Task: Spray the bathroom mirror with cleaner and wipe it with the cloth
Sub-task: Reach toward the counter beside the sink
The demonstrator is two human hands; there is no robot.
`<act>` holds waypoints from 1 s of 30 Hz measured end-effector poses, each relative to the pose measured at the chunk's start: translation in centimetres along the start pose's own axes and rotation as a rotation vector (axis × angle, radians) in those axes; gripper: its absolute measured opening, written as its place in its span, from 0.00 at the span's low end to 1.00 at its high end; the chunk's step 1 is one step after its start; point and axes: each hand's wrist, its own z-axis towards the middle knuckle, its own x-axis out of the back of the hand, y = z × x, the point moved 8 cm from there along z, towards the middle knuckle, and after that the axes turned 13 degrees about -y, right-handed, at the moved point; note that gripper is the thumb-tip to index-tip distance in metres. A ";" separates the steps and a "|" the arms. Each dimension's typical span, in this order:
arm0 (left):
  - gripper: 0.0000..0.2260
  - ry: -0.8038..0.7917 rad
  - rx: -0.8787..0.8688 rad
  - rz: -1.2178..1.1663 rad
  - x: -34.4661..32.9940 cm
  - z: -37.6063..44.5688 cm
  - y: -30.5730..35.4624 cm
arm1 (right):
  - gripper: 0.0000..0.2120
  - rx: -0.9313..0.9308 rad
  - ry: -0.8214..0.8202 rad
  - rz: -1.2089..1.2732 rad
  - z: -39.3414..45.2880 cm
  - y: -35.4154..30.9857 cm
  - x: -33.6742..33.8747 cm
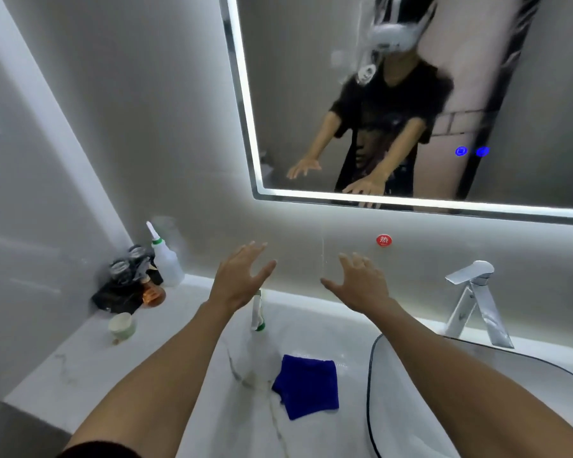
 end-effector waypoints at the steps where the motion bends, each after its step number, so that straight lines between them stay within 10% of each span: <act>1: 0.30 -0.006 -0.005 -0.007 -0.2 0.3 -0.8 | 0.37 0.007 -0.009 0.008 0.5 -0.7 -0.6; 18: 0.20 -0.076 0.128 -0.490 -11.1 -2.1 -16.9 | 0.40 -0.019 -0.116 0.343 -1.0 -7.0 -15.6; 30: 0.42 -0.448 0.198 -0.630 -24.6 -4.9 -18.1 | 0.55 -0.009 -0.184 0.668 1.5 -10.5 -22.7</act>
